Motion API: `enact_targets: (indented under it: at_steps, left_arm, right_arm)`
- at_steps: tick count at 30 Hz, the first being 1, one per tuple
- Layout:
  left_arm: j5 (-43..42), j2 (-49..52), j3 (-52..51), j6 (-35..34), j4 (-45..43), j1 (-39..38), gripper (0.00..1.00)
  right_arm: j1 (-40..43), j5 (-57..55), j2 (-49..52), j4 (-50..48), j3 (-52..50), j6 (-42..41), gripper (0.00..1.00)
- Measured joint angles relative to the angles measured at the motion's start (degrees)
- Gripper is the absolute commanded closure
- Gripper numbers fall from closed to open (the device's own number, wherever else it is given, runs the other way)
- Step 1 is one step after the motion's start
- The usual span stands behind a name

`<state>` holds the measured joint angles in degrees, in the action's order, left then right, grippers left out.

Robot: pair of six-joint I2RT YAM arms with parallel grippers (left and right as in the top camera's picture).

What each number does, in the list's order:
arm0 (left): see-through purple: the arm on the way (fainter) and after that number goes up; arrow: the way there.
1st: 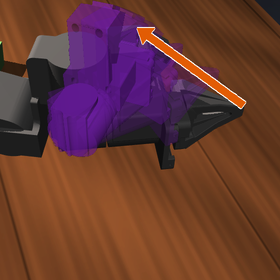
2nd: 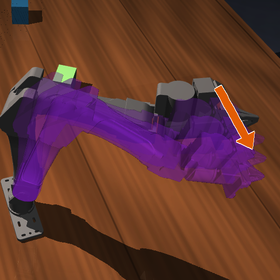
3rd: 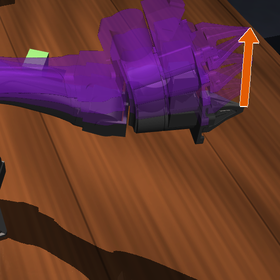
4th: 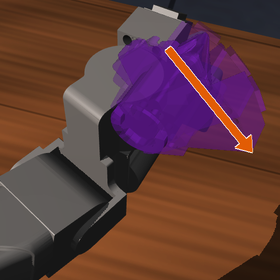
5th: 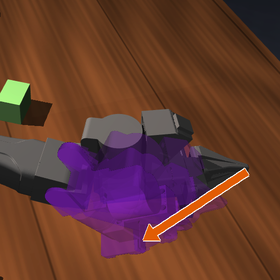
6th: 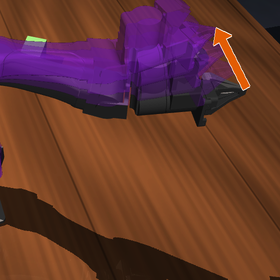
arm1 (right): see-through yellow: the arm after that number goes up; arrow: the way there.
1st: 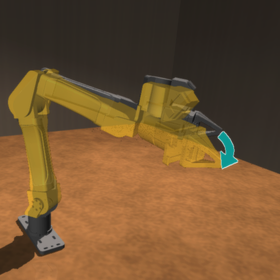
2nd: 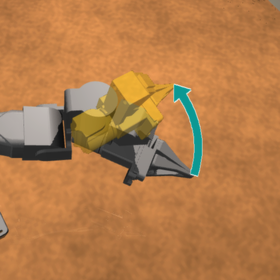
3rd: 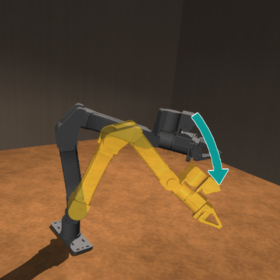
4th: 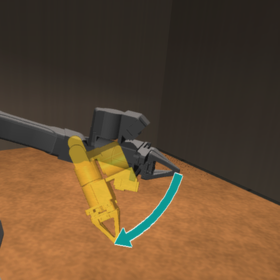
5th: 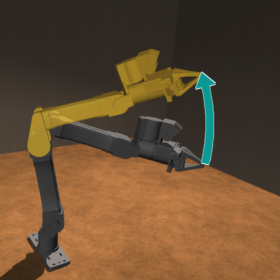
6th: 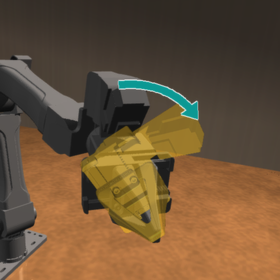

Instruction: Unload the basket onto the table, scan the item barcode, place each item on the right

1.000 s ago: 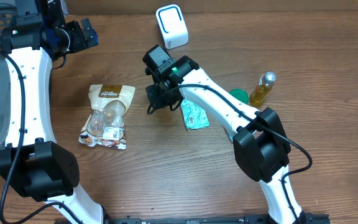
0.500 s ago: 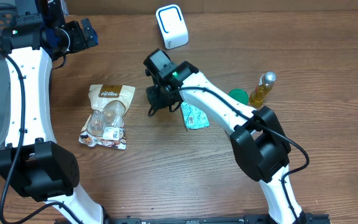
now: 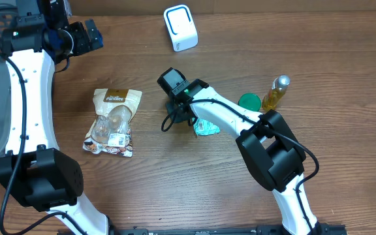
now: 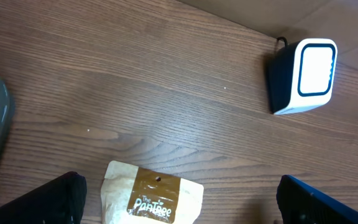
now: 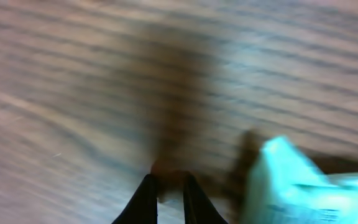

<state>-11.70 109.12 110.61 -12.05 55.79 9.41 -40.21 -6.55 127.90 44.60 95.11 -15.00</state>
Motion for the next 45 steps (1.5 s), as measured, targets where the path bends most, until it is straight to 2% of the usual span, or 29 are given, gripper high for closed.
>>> enact_targets:
  at_steps: [3,11,17,19,23,24,25,37,45]
  left_arm:
    - [0.0,0.0,0.0,0.0,0.0,0.0,0.01]
    - [0.0,0.0,0.0,0.0,0.0,0.0,0.00]
    - [0.0,0.0,0.0,0.0,0.0,0.0,0.00]
    - [0.0,0.0,0.0,0.0,0.0,0.0,0.01]
    - [0.0,0.0,0.0,0.0,0.0,0.0,0.00]
    - [0.0,0.0,0.0,0.0,0.0,0.0,0.00]
    - [0.0,0.0,0.0,0.0,0.0,0.0,0.00]
    - [0.0,0.0,0.0,0.0,0.0,0.0,0.00]
    - [0.0,0.0,0.0,0.0,0.0,0.0,0.01]
  right_arm:
    - [0.2,-3.9,0.0,0.7,0.0,0.0,0.82]
    - [4.8,-8.5,-0.7,8.9,0.0,0.0,0.76]
    - [10.7,-7.7,-1.0,10.7,0.0,0.2,0.62]
    - [12.0,-5.8,-1.0,10.4,0.0,0.3,0.50]
    - [13.3,2.2,-1.1,7.6,-0.1,0.1,0.15]
    - [13.4,4.0,-1.0,7.0,-0.2,0.1,0.03]
    - [13.2,7.1,-1.1,5.7,-0.2,0.3,0.00]
    - [12.9,20.1,-1.3,0.4,-0.2,-0.3,0.00]
    - [12.9,22.4,-1.3,0.3,-0.2,-0.8,0.00]
